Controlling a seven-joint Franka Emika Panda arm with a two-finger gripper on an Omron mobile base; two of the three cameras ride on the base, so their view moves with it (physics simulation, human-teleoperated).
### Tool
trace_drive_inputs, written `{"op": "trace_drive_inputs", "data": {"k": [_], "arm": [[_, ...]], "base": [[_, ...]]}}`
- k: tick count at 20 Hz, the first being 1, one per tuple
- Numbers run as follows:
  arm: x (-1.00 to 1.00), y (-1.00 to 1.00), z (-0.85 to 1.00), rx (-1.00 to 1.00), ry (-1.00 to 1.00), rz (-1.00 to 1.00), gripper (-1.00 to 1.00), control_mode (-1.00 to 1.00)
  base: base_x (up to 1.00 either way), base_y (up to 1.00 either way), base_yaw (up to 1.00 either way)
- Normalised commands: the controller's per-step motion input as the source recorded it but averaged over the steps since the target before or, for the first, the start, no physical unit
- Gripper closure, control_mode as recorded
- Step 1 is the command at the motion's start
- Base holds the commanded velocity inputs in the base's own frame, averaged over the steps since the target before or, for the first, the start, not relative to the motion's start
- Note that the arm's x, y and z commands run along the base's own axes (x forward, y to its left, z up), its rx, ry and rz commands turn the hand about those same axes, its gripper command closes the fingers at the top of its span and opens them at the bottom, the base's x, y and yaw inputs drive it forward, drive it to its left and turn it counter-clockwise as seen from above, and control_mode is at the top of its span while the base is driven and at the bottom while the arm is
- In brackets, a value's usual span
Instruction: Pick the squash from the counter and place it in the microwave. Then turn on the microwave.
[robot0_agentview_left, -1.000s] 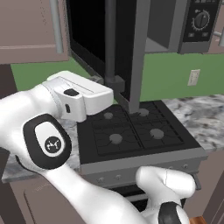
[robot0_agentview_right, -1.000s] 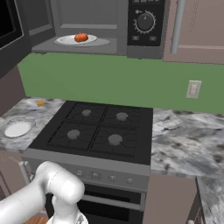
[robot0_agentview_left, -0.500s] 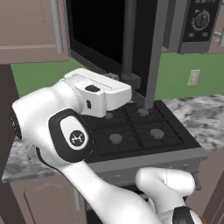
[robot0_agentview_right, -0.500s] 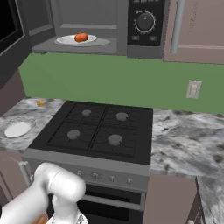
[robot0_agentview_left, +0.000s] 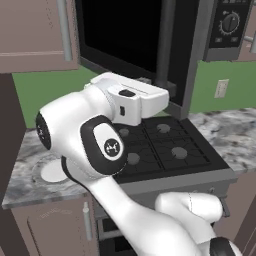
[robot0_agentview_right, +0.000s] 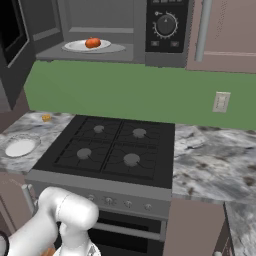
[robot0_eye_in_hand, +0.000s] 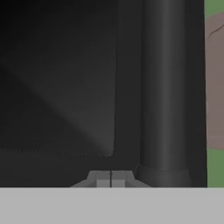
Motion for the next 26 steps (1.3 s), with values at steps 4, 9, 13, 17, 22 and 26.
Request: {"op": "trace_drive_inputs", "data": {"k": [4,9,13,17,22,26], "arm": [[0.0,-0.38,0.15,0.0,0.0,0.0,1.0,-1.0],[0.04,-0.39,0.14,0.0,0.0,0.0,1.0,-1.0],[0.12,-0.38,0.13,0.0,0.0,0.0,1.0,-1.0],[0.12,-0.37,0.12,0.0,0.0,0.0,1.0,-1.0],[0.15,-0.38,0.1,0.0,0.0,0.0,1.0,-1.0],[0.22,-0.38,0.08,0.0,0.0,0.0,1.0,-1.0]], "base": [[0.0,0.0,0.0],[0.0,0.0,0.0],[0.0,0.0,0.0],[0.0,0.0,0.0],[0.0,0.0,0.0],[0.0,0.0,0.0]]}}
